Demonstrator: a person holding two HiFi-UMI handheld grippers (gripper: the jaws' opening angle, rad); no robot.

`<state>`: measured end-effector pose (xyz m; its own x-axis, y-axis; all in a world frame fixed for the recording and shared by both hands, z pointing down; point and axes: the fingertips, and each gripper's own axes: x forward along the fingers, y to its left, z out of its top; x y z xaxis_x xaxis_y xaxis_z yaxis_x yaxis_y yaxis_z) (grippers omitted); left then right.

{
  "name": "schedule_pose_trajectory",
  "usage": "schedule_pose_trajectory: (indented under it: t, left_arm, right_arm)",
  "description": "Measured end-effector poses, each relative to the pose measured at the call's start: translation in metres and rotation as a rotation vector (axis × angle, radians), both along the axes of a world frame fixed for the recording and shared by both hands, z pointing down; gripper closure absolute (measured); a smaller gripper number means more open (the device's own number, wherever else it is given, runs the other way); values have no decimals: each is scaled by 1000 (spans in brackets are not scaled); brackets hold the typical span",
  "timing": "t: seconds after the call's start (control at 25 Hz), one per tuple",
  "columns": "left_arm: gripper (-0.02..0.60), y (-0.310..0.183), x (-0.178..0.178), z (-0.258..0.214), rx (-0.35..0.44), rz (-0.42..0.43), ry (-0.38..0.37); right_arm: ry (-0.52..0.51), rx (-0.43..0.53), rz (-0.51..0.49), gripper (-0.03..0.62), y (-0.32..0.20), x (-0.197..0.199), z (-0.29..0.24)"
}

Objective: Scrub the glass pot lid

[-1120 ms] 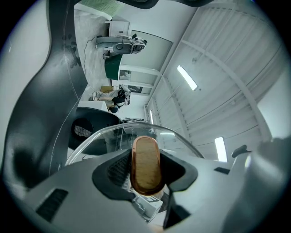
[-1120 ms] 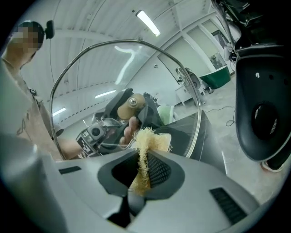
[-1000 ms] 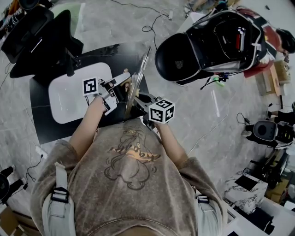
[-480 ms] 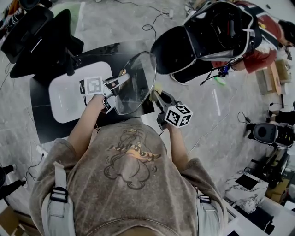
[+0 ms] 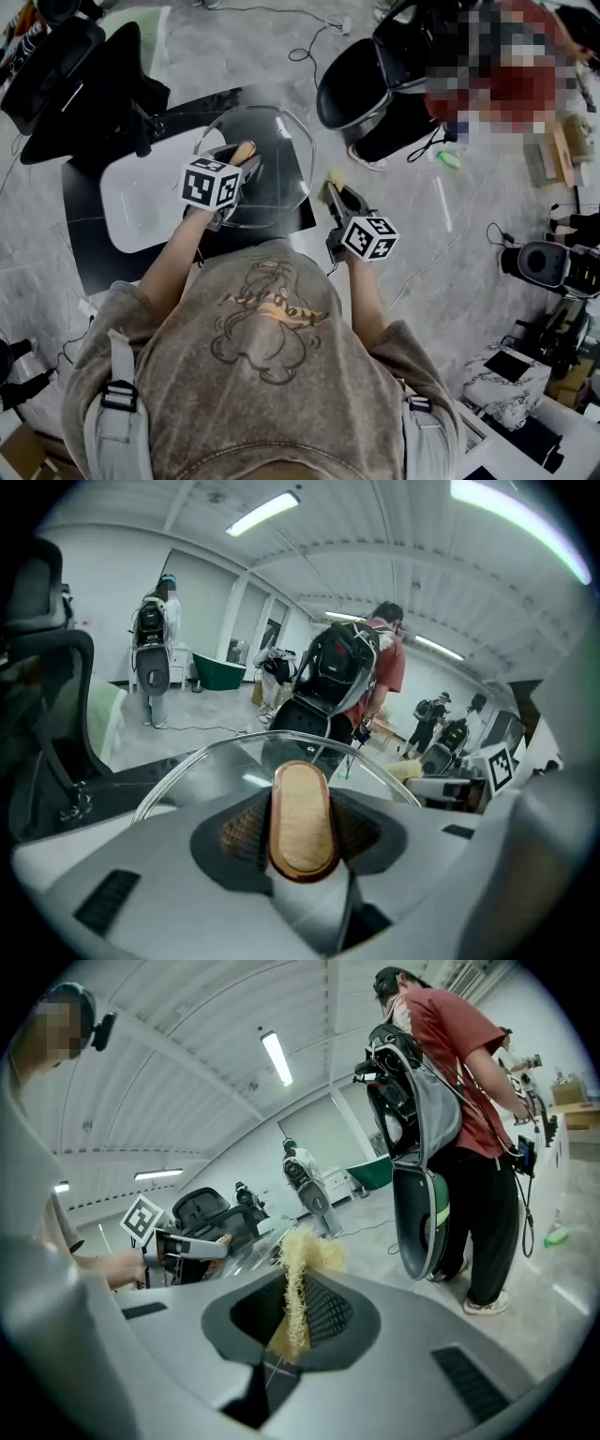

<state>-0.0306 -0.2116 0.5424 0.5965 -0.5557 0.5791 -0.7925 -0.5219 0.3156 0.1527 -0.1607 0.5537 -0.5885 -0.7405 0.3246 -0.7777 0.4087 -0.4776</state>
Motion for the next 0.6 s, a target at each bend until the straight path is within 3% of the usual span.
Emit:
schedule_pose_trajectory:
  t: [0.6]
  left_arm:
    - [402,3,14,49,-52,88,-127]
  right_arm:
    - [-6,37,52,553,-5,1,-15]
